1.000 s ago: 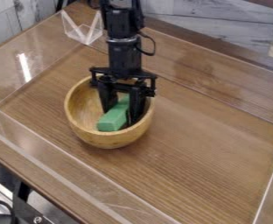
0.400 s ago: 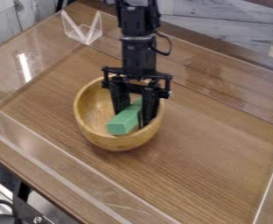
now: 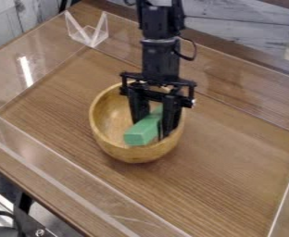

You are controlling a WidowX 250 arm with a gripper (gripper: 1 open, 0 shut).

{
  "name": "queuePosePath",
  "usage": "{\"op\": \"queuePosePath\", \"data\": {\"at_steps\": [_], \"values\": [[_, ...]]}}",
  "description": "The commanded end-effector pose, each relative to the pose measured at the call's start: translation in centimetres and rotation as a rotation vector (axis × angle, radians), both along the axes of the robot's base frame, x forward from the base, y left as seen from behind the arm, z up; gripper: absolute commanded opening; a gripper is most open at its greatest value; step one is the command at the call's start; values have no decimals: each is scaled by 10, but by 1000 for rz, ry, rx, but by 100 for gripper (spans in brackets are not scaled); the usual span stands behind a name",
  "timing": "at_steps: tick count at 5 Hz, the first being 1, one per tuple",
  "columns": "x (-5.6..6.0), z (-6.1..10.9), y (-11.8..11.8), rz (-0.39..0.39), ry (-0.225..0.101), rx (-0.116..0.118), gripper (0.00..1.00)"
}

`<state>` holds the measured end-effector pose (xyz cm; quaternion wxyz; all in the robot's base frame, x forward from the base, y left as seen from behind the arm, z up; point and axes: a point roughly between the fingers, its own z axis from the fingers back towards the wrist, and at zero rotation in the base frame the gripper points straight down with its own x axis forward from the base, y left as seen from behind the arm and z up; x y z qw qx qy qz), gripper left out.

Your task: Remove the green block from inside the brown bowl and put it on the table

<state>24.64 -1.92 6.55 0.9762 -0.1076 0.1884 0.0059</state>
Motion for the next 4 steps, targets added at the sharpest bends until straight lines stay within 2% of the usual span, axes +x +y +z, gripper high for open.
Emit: {"op": "queuePosePath", "data": {"at_steps": [1, 4], "values": [[13, 26, -9, -21, -113, -3, 0], [12, 24, -39, -98, -132, -29, 0]]}}
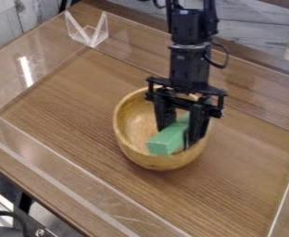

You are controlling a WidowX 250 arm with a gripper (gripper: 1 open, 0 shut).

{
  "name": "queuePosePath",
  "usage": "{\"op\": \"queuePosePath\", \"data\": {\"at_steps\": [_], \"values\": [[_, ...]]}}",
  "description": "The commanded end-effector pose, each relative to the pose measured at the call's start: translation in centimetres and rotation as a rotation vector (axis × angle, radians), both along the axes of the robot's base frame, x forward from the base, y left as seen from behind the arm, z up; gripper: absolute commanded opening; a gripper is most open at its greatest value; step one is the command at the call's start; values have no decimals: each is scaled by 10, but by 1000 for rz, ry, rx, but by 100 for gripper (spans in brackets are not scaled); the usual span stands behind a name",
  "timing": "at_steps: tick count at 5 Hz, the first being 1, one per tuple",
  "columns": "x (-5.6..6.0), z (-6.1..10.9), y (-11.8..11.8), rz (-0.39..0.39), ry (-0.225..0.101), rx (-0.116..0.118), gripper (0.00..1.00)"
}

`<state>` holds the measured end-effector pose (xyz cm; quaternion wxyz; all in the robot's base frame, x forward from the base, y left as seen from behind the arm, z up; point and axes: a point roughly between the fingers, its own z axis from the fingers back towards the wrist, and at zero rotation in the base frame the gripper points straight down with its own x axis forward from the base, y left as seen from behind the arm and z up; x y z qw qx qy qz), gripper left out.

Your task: Remove the green block from inside the brown bowl and put it on the table

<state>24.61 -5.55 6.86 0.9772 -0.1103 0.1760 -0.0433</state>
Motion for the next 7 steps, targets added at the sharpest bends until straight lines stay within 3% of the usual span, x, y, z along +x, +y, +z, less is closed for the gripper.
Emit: {"op": "queuePosePath", "data": {"at_steps": [1, 6, 7], "values": [[12, 18, -8, -22, -103, -17, 0], [8, 4, -17, -76, -145, -47, 0], [5, 12, -13, -71, -148, -56, 0]]}}
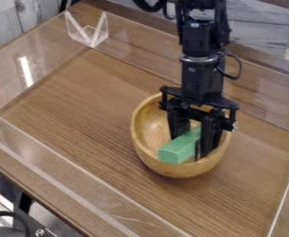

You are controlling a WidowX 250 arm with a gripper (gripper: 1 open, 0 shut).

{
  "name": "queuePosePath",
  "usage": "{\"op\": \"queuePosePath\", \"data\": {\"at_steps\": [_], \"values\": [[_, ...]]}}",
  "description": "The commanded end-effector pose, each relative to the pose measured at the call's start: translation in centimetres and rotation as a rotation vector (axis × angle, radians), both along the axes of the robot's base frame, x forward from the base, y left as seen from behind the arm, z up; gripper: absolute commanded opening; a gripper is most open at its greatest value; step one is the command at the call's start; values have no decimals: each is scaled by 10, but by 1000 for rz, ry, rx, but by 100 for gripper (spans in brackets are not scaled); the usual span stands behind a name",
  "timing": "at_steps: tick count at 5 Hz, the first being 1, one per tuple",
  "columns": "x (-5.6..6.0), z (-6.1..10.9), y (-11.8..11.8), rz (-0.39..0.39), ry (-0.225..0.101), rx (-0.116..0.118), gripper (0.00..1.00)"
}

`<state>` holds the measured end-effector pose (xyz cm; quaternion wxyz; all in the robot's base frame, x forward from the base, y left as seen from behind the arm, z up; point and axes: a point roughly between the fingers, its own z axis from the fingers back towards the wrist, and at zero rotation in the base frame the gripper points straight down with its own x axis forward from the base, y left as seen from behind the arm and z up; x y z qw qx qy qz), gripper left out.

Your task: Remove the green block from inside the brown bowl and put it on the table

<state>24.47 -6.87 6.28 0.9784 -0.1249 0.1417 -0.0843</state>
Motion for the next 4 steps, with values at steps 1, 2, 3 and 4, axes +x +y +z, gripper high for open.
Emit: {"op": "queuePosePath", "data": {"at_steps": [1, 2, 3, 4], "values": [[3, 25, 4, 2, -70, -20, 0], [-1, 33, 10, 10, -71, -26, 0], [-3, 39, 15, 19, -75, -34, 0], [-6, 46, 21, 31, -83, -40, 0]]}}
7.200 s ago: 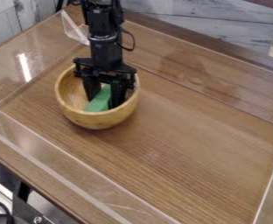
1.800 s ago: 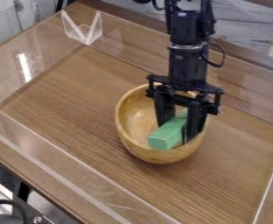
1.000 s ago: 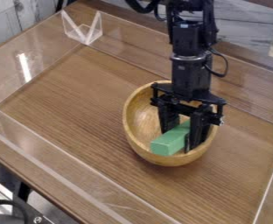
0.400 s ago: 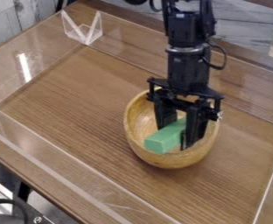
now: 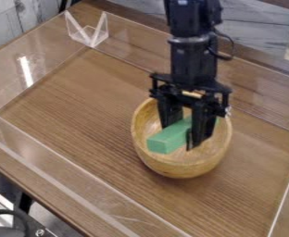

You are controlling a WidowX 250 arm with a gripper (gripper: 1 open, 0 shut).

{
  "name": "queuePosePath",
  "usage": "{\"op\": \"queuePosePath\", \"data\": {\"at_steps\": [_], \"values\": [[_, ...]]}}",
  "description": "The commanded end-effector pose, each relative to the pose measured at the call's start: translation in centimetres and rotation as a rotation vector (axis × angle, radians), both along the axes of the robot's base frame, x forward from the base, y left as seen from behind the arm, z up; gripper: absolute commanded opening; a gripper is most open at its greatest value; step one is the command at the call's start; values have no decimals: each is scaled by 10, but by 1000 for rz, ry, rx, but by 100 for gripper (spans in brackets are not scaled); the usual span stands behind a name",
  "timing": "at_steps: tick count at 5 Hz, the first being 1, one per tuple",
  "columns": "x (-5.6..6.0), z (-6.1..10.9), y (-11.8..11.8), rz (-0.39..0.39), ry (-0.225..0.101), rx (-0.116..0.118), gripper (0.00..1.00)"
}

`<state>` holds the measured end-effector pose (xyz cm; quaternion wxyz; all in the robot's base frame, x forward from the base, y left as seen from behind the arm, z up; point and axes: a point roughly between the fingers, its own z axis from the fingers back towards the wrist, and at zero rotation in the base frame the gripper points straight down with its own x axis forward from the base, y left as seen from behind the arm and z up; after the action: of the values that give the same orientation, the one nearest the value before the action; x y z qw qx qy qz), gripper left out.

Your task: Remove the green block from inside the brown bowl and put it on the table

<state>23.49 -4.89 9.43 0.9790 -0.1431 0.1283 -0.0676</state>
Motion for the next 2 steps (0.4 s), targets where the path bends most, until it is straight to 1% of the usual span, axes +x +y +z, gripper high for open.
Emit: {"op": "queuePosePath", "data": {"at_steps": [1, 2], "values": [[1, 23, 9, 2, -81, -9, 0], [-6, 40, 26, 28, -108, -2, 0]]}}
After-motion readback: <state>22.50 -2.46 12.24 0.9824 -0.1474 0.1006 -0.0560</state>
